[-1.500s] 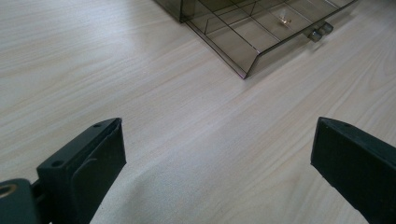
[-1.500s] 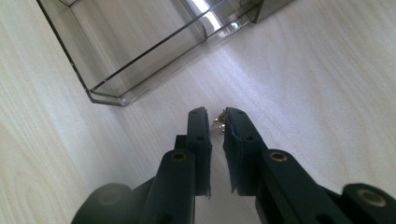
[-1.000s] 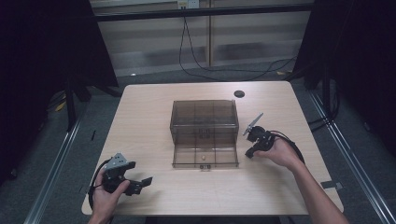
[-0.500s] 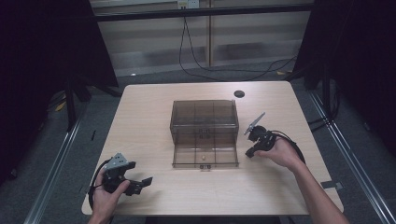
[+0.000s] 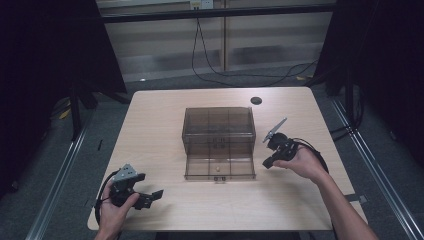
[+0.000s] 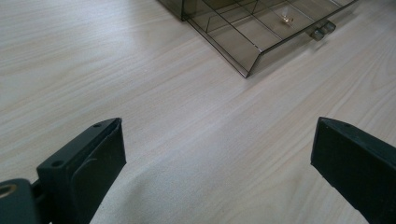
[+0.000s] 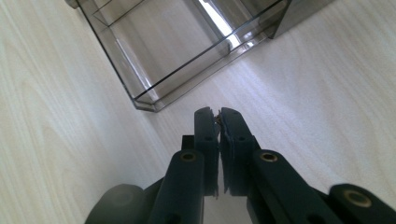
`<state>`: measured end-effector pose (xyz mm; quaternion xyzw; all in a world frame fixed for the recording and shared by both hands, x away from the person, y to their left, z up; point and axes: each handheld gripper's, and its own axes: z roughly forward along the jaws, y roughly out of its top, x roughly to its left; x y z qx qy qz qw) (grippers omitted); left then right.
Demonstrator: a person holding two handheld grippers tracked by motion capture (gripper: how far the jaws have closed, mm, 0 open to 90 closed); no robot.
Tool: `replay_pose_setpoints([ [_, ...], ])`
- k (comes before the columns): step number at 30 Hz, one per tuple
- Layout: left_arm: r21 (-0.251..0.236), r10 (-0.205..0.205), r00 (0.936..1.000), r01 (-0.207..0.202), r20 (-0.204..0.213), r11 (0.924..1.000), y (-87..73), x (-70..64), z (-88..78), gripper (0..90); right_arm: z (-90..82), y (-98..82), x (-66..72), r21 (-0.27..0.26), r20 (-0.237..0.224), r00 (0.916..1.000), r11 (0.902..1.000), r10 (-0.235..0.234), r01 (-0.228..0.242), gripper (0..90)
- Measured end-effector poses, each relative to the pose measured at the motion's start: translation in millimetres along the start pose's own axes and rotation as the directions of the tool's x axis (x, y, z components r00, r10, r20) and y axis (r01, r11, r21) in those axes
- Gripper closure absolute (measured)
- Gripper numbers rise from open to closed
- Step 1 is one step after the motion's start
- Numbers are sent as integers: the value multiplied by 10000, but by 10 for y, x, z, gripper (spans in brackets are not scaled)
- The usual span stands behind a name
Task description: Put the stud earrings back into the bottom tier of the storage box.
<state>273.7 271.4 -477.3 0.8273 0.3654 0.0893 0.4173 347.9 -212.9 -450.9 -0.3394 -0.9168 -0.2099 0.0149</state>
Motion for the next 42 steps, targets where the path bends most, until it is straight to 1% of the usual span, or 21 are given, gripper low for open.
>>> replay_pose_setpoints([
  [2, -18, -15, 10000, 15, 5, 10000, -1, -1, -3, 31, -22, -6, 11, -49, 11, 10000, 10000, -65, 65, 863],
  [3, -28, -5, 10000, 5, -18, 10000, 0, 1, -3, 31, -36, -7, 23, -108, -29, 10000, 9999, -23, 23, 863],
  [4, -24, -32, 10000, 32, -5, 10000, 0, 0, -2, 31, -54, -11, 26, -109, -7, 9999, 9998, -143, 143, 863],
  [5, -25, -42, 10000, 42, -6, 10000, 0, -1, -1, 31, -70, -10, 42, -210, -31, 10000, 9998, -38, 38, 863],
  [9, -27, -40, 10000, 40, -16, 10000, 0, -3, 5, 31, -139, 1, 79, -334, -27, 9999, 9993, -163, 162, 863],
  [10, -28, -46, 10000, 46, -9, 10000, 0, -3, 4, 31, -158, 11, 90, -430, -22, 9998, 9989, -209, 208, 863],
  [15, -34, -39, 10000, 39, -7, 10000, 0, -1, -2, 31, -202, 72, 130, -544, -37, 9992, 9978, -386, 383, 863],
  [18, -42, -19, 10000, 18, -37, 10000, 0, 2, -6, 31, -220, 141, 149, -627, -81, 9985, 9966, -535, 529, 863],
  [25, -50, -49, 10000, 49, -23, 10000, 1, 3, -8, 31, -220, 268, 197, -670, -108, 9972, 9950, -744, 735, 863],
  [29, -71, -8, 10000, 7, -80, 10000, -1, 5, -15, 31, -192, 349, 237, -663, -191, 9955, 9936, -932, 917, 863],
  [35, -89, -30, 10000, 30, -30, 10000, -2, 6, -15, 31, -153, 459, 287, -689, -273, 9921, 9903, -1227, 1205, 863],
  [42, -103, -33, 10000, 33, -51, 9999, -2, 5, -18, 31, -119, 553, 328, -759, -407, 9900, 9883, -1354, 1320, 863],
])
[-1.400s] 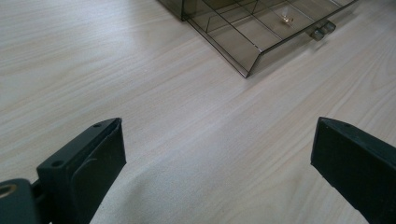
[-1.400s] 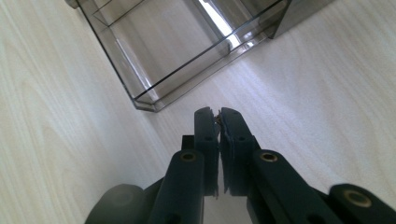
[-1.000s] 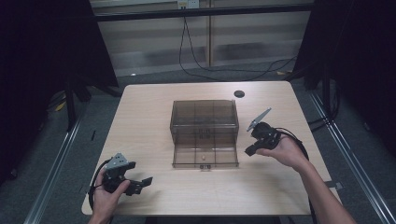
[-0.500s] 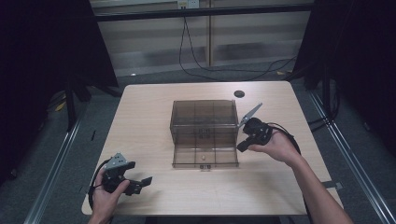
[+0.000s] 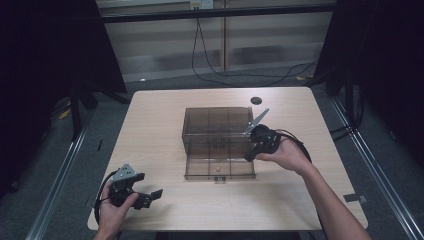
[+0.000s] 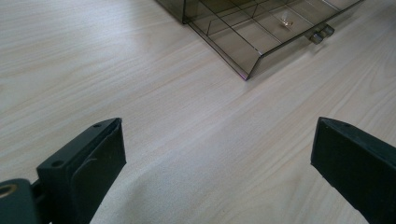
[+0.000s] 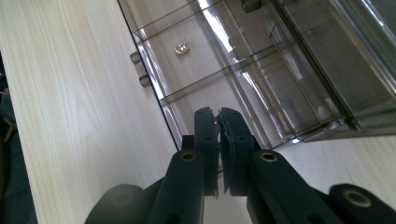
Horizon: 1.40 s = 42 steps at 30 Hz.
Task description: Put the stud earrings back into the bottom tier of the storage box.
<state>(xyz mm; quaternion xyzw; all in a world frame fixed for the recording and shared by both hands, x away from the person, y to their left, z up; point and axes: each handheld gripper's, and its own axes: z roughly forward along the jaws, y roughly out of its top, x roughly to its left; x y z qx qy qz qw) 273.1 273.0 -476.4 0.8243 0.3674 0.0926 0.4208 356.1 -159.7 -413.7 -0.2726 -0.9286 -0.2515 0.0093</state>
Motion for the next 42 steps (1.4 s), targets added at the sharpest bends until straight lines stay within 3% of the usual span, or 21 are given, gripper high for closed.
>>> replay_pose_setpoints([
  [11, -19, -10, 10000, 10, 30, 10000, 0, 1, -3, 31, 98, 182, 62, 25, -141, 9987, 9988, -498, 499, 863],
  [42, -71, -21, 10000, 21, 64, 10000, 1, 6, -14, 31, 437, 520, 194, 354, -679, 9946, 9961, -789, 814, 863],
])
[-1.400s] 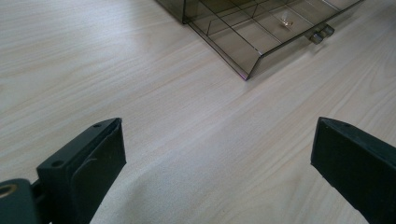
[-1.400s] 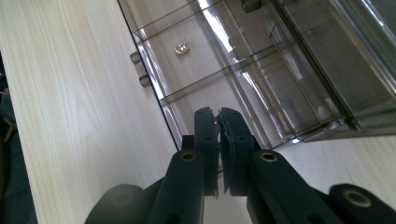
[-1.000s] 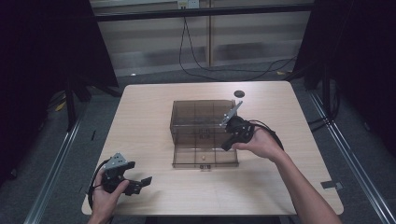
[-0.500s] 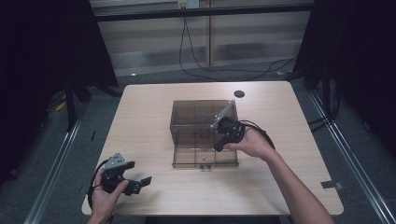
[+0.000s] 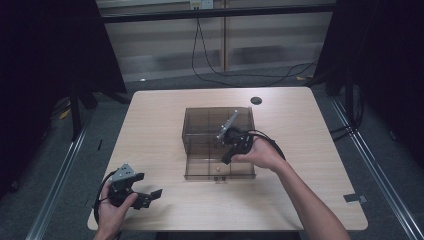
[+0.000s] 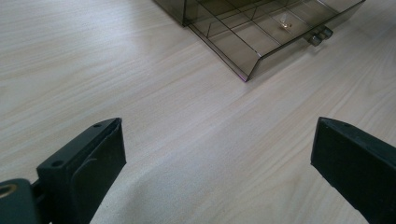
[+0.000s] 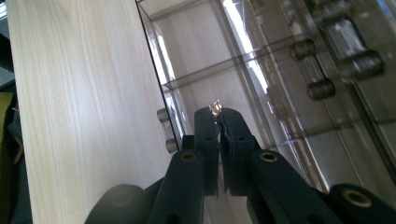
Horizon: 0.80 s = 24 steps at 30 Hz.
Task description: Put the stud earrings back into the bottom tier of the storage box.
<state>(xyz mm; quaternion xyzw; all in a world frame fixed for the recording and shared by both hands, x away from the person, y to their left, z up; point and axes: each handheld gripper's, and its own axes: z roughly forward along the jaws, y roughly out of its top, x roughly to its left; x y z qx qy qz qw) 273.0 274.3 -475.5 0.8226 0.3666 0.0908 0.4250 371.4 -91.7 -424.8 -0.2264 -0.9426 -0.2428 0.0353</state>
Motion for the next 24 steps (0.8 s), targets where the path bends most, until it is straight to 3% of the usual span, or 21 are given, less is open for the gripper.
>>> replay_pose_setpoints([
  [10, 2, 47, 10000, -47, 16, 10000, 0, 4, -5, 31, 195, 105, -3, 377, -129, 9999, 9992, -93, 98, 863],
  [24, -5, 12, 10000, -12, 12, 10000, -1, 5, -4, 31, 416, 97, -90, 1170, 163, 9999, 9931, -8, -11, 862],
])
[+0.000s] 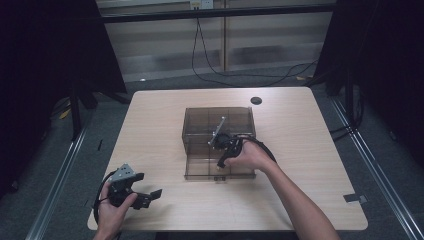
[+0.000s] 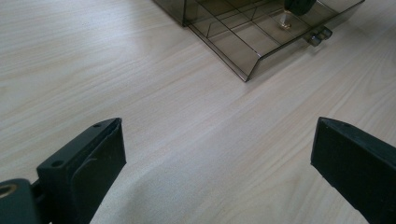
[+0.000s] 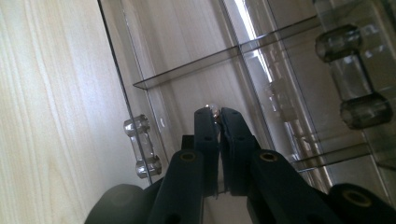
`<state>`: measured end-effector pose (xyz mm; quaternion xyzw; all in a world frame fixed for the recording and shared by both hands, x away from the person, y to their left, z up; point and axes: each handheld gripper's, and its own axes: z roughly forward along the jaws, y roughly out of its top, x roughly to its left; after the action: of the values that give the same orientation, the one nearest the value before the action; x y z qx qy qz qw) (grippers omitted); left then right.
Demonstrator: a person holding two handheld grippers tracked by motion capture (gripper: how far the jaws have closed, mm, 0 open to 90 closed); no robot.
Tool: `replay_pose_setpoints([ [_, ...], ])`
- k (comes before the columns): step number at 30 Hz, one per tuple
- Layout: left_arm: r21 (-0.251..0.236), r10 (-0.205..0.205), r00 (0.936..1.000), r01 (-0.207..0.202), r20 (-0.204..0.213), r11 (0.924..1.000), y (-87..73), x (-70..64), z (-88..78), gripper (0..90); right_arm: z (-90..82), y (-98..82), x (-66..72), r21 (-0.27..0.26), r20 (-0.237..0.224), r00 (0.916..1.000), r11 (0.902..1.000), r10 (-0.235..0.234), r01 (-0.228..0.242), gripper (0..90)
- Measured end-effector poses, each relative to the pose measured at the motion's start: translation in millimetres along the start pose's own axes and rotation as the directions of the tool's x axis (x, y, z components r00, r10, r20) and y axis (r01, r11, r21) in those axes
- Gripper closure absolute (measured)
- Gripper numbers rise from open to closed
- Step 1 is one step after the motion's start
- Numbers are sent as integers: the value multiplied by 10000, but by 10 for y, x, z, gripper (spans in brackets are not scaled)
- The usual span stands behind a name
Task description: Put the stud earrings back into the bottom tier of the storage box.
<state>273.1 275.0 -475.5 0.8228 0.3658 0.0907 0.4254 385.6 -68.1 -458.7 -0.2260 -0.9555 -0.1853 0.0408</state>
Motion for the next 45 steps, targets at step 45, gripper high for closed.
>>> replay_pose_setpoints([
  [45, 107, -63, 10000, 63, -14, 9999, 8, 21, 36, 31, -217, -269, 2, -1494, -41, 9991, 9879, 411, -413, 723],
])
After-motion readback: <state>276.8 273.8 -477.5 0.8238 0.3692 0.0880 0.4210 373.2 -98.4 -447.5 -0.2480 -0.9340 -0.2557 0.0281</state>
